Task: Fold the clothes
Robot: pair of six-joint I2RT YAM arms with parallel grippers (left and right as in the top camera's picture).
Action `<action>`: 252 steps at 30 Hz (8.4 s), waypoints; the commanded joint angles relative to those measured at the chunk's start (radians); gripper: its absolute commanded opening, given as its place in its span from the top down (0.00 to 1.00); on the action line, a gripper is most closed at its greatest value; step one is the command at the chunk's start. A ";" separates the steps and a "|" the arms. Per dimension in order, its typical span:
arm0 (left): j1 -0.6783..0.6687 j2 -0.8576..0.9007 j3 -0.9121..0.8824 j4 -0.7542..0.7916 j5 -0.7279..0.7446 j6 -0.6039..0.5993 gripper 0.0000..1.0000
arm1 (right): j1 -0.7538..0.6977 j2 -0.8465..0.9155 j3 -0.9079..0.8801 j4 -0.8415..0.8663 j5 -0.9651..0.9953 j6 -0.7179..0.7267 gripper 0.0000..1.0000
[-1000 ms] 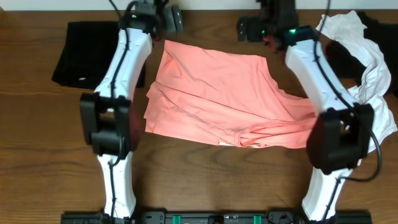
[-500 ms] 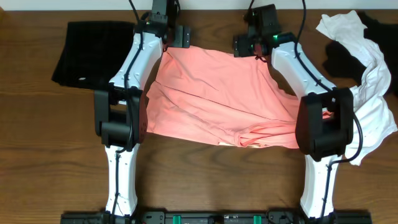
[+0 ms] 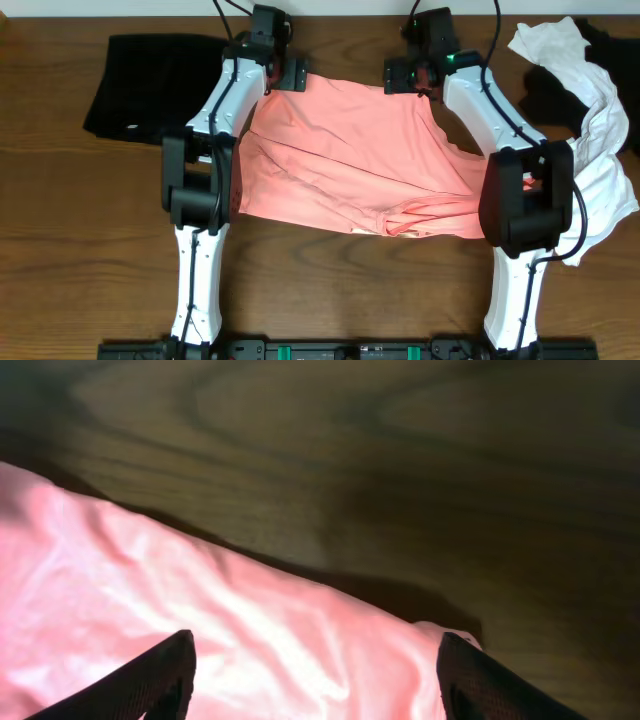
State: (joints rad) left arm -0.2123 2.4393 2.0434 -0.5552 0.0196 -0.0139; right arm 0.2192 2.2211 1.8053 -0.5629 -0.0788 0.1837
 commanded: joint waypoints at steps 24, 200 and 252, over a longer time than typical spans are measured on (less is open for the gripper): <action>-0.003 0.053 -0.004 0.093 0.000 0.021 0.11 | -0.003 0.007 -0.012 -0.063 0.023 0.101 0.41; 0.024 -0.270 -0.066 -0.954 -0.088 -0.157 0.86 | -0.071 -0.304 -0.195 -0.723 -0.082 0.018 0.48; 0.125 -0.707 -0.600 -0.439 0.311 -0.401 0.07 | -0.509 -0.680 -0.617 -0.447 -0.322 -0.215 0.01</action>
State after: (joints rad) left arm -0.1158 1.7302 1.4879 -1.0225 0.2470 -0.3882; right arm -0.3317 1.5425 1.1892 -1.0161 -0.3725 -0.0055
